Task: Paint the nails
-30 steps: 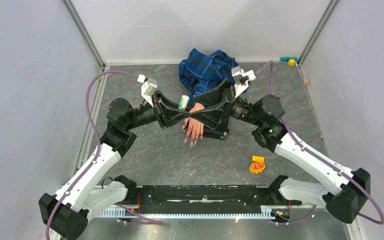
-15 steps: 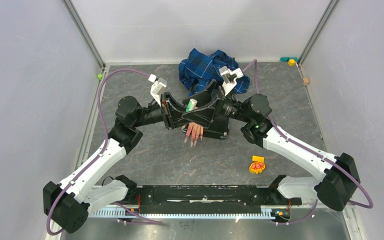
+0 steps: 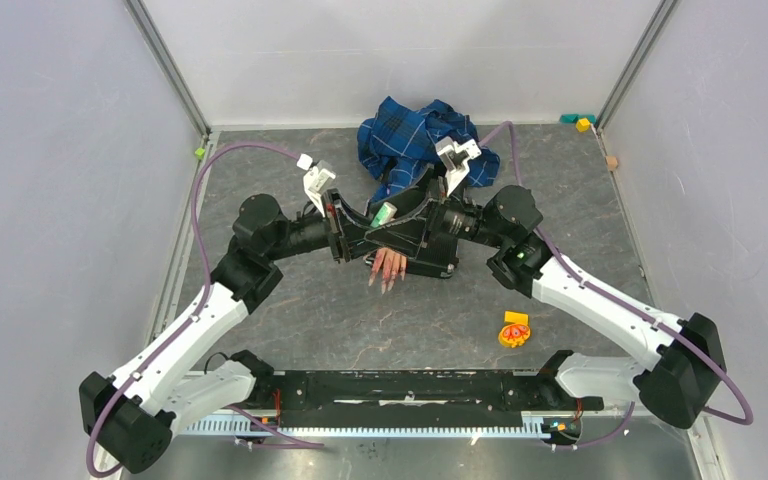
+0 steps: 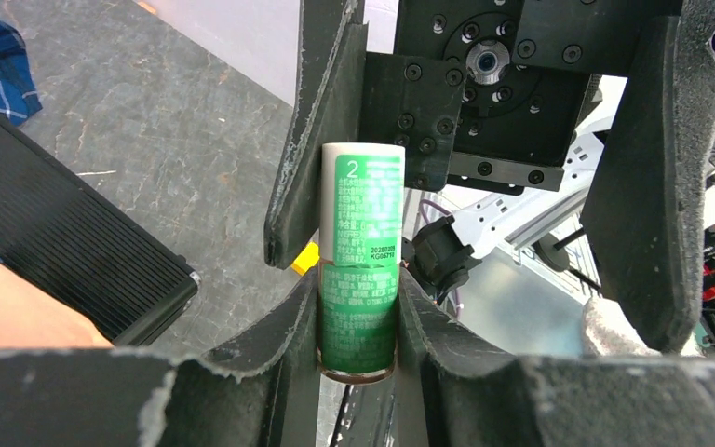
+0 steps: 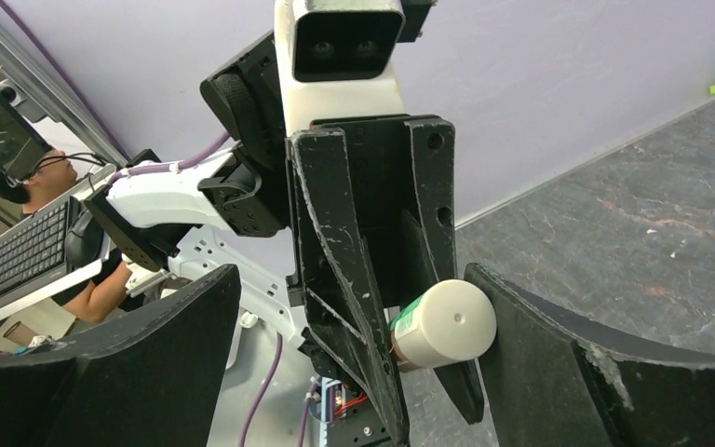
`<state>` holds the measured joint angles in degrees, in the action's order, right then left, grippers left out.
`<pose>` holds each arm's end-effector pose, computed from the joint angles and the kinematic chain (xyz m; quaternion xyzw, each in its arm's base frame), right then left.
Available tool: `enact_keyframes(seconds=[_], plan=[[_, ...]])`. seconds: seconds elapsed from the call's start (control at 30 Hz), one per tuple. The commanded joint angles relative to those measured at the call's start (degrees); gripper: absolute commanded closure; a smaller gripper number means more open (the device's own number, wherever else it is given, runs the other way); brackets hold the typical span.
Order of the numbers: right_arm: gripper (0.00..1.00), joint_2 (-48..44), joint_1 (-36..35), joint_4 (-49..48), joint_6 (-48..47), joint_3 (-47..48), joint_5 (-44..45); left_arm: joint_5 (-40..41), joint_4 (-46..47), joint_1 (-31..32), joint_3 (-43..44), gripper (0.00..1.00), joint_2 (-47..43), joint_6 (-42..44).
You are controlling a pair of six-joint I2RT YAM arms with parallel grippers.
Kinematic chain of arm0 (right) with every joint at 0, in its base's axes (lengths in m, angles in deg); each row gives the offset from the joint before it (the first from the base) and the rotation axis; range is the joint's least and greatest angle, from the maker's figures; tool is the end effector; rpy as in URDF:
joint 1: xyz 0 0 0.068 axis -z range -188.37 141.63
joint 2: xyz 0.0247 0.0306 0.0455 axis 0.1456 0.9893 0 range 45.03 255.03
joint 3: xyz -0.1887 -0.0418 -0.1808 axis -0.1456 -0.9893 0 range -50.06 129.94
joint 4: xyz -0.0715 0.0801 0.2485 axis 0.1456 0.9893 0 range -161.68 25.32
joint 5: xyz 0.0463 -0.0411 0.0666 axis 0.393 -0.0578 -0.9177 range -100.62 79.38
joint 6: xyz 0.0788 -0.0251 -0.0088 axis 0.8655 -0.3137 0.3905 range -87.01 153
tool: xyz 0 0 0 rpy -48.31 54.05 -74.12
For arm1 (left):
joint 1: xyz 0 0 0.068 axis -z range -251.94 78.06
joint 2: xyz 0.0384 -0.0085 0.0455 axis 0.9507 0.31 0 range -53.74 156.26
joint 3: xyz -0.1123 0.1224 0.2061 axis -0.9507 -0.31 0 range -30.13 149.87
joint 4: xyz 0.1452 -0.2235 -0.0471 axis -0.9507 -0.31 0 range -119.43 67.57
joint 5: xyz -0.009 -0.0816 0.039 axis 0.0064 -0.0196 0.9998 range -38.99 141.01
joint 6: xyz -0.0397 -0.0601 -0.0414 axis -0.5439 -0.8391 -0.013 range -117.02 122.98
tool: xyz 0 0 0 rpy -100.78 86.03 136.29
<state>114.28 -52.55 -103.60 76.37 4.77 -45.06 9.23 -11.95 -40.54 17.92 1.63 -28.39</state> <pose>0.2001 0.2517 0.3874 -0.2427 0.5630 0.6594 0.4351 0.1993 -0.1783 0.3580 0.2591 0.6421 -0.5626 0.4517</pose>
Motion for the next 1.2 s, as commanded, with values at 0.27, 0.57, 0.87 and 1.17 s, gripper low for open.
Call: enact_keyframes(seconds=[0.27,0.57,0.87,1.17], plan=[[0.06,-5.86,0.95,8.83,-4.11,2.65,2.41,0.43,-1.87,-1.29,2.31,0.98,-1.31,5.92],[0.14,-4.34,3.15,10.25,-2.89,3.87,3.09,-2.88,-0.72,-0.99,1.96,0.98,-3.52,7.44],[0.26,-2.44,3.14,7.45,-0.81,4.13,2.02,-3.66,-0.72,-0.90,2.13,0.98,-3.43,7.47],[0.40,-1.27,3.14,5.53,0.16,3.71,1.57,-4.01,-0.72,-0.88,2.30,0.98,-2.78,7.22]])
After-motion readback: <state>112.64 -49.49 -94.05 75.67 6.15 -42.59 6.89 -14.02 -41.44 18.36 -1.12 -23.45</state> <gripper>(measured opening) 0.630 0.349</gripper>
